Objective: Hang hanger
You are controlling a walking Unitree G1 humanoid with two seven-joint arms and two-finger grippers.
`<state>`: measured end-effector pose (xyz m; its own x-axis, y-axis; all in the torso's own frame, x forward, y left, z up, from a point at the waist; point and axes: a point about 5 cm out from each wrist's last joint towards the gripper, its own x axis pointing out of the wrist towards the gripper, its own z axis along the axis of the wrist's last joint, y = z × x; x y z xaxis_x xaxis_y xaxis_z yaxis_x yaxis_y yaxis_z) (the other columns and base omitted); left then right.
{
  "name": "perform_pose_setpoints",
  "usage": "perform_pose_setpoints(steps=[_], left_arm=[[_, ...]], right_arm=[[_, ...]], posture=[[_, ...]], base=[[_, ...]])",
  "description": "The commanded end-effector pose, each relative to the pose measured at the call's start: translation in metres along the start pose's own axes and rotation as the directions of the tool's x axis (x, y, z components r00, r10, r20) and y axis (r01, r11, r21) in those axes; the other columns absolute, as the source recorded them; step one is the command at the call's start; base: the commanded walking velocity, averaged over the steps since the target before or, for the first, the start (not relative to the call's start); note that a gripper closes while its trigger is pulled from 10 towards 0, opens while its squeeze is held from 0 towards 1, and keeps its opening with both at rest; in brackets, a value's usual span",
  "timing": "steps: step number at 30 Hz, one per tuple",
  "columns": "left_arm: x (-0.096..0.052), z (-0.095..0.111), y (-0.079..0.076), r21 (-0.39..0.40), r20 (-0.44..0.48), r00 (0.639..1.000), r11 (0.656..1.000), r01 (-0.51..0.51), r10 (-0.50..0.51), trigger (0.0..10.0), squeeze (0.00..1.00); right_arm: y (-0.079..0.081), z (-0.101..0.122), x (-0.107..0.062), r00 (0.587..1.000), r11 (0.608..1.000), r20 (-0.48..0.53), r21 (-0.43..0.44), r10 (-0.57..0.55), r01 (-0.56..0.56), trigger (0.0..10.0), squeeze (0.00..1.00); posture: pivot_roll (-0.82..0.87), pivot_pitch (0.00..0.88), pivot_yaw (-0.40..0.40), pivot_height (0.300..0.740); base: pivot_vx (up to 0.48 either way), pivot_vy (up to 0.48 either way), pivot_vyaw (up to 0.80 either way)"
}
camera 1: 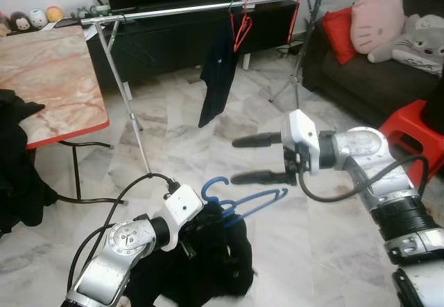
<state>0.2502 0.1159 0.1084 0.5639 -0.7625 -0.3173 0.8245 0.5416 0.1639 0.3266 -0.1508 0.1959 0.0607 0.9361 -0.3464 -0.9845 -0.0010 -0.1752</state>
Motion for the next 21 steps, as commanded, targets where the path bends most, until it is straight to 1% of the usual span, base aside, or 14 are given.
perform_pose_setpoints(steps=[1,2,4,5,6,8,11,14,17,20,21], left_arm=[[-0.004,0.01,0.001,0.013,0.028,1.0,1.0,0.013,-0.013,10.0,0.0],[-0.004,0.01,0.001,0.013,0.027,1.0,1.0,0.015,-0.015,10.0,0.0],[-0.007,0.012,0.0,-0.002,0.028,0.999,0.999,0.033,-0.033,10.0,0.0],[-0.007,0.012,0.0,-0.002,0.028,0.999,0.999,0.033,-0.033,10.0,0.0],[-0.009,0.013,0.0,-0.011,0.028,0.999,0.999,0.043,-0.043,10.0,0.0],[-0.01,0.013,0.0,-0.014,0.025,0.998,0.999,0.052,-0.051,10.0,0.0],[-0.011,0.013,-0.002,-0.02,0.016,0.998,0.997,0.068,-0.068,10.0,0.0],[-0.012,0.013,-0.002,-0.023,0.014,0.997,0.997,0.072,-0.072,10.0,0.0],[-0.011,0.014,-0.003,-0.029,0.015,0.997,0.997,0.074,-0.073,10.0,0.0],[-0.011,0.015,-0.005,-0.032,0.018,0.997,0.996,0.078,-0.077,10.0,0.0],[-0.011,0.015,-0.005,-0.032,0.018,0.997,0.996,0.077,-0.077,10.0,0.0]], right_arm=[[0.004,-0.006,-0.001,0.998,0.999,-0.038,0.013,0.051,-0.05,10.0,0.0],[0.005,-0.006,-0.001,0.998,0.999,-0.039,0.013,0.052,-0.052,10.0,0.0],[0.015,-0.023,-0.009,0.987,0.985,-0.085,0.112,0.138,-0.128,10.0,0.0],[0.015,-0.023,-0.009,0.987,0.985,-0.085,0.112,0.138,-0.128,10.0,0.0],[0.021,-0.036,-0.015,0.978,0.971,-0.108,0.178,0.179,-0.159,10.0,0.0],[0.023,-0.042,-0.016,0.976,0.967,-0.12,0.202,0.183,-0.156,10.0,0.0],[0.025,-0.057,-0.019,0.967,0.962,-0.173,0.233,0.185,-0.142,10.0,0.0],[0.026,-0.064,-0.019,0.959,0.96,-0.205,0.239,0.195,-0.144,10.0,0.0],[0.023,-0.065,-0.016,0.962,0.967,-0.215,0.222,0.17,-0.121,10.0,0.0],[0.015,-0.062,-0.012,0.972,0.984,-0.212,0.165,0.097,-0.063,10.0,0.0],[0.008,-0.062,-0.01,0.972,0.988,-0.231,0.153,0.035,0.001,10.0,0.0]], posture=[[-0.09,0.0,-0.02,0.74],[-0.09,0.0,-0.02,0.74],[-0.08,0.0,-0.024,0.74],[-0.08,0.0,-0.024,0.74],[-0.08,0.0,-0.024,0.74],[-0.08,0.0,-0.024,0.74],[-0.08,0.0,-0.024,0.74],[-0.08,0.0,-0.021,0.74],[-0.08,0.0,-0.022,0.74],[-0.08,0.0,-0.021,0.74],[-0.08,0.0,-0.019,0.74]], base=[[0.0,0.0,0.0],[0.0,0.0,0.0],[0.0,0.0,0.0],[0.0,0.0,0.0],[0.0,0.0,0.0],[0.0,0.0,0.0],[0.0,0.0,0.0],[0.0,0.0,0.0],[0.0,0.0,0.0],[0.0,0.0,0.0],[0.0,0.0,0.0]])
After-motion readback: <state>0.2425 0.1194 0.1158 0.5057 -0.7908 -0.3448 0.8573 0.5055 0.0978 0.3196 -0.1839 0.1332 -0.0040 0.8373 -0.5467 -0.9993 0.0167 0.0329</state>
